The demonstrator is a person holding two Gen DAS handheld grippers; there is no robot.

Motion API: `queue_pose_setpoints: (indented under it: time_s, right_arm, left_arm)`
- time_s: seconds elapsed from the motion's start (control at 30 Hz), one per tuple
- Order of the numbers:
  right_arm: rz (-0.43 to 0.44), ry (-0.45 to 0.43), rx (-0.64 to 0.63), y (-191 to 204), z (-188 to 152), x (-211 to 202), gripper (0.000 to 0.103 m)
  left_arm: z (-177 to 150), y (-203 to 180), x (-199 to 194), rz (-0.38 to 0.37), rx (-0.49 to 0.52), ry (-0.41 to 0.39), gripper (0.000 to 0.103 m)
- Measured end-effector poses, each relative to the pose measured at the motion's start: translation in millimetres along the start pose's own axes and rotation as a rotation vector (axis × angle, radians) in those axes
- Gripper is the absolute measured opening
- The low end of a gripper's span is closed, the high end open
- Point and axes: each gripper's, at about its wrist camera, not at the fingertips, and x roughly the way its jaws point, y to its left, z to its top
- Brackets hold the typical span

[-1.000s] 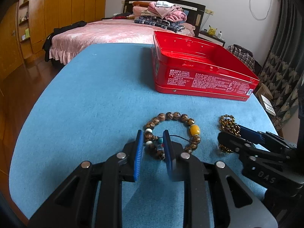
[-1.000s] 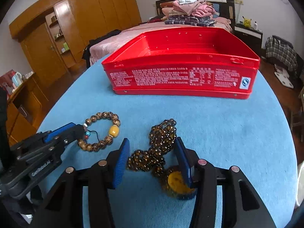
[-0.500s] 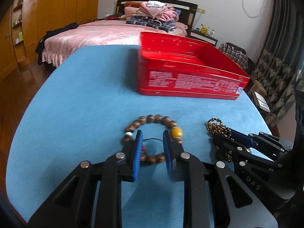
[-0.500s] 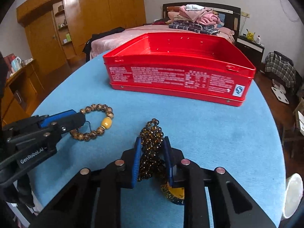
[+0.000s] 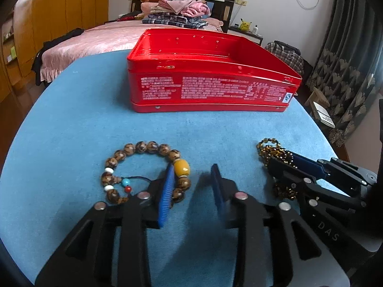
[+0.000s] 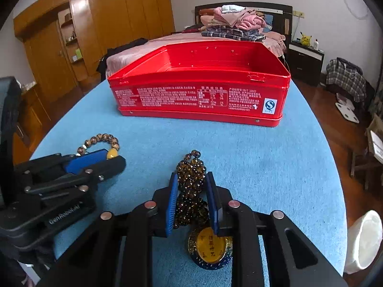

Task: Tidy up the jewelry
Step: 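Grasp the wooden bead bracelet with the left tool while the right tool grasps the necklace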

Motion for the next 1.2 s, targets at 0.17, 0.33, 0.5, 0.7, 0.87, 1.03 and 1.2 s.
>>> queue_pose_setpoints:
  time_s: [0.17,0.33,0.5,0.7,0.87,1.03,1.2]
  right_arm:
    - [0.001,-0.002,0.004,-1.0,-1.0,-1.8,0.026]
    - [-0.014,-0.009,-0.011,1.2,-2.0,-1.6,0.028]
    - [-0.007,-0.011,-0.006,1.5,-2.9,-1.9,0.028]
    - [0.003,-0.012,0.003,-0.2,-3.8,-2.0,0.028]
    - [0.002,-0.009,0.009,-3.3,-4.5,-1.9,0.029]
    - [-0.029,-0.009,-0.024,4.5,-5.6,-2.3,0.035]
    - [-0.049,-0.022,-0.018,4.9,-7.4,-3.7,0.028]
  left_arm:
    - [-4.5,-1.9,-5.7,-0.015,-0.012,-0.033,0.043]
    - [-12.4,14.1,-17.6,-0.042,-0.047,-0.081,0.043]
    - [-9.8,18.0,-15.4,-0.038,-0.045,-0.076,0.043]
    - [-8.5,8.1,-6.7,-0.008,-0.009,-0.050,0.042]
    - [-8.1,2.4,-2.2,0.037,0.021,-0.029,0.042]
    - [-7.3,8.7,-3.9,0.012,-0.012,-0.028,0.041]
    - [-8.0,6.3,-4.1,0.077,-0.014,-0.041,0.022]
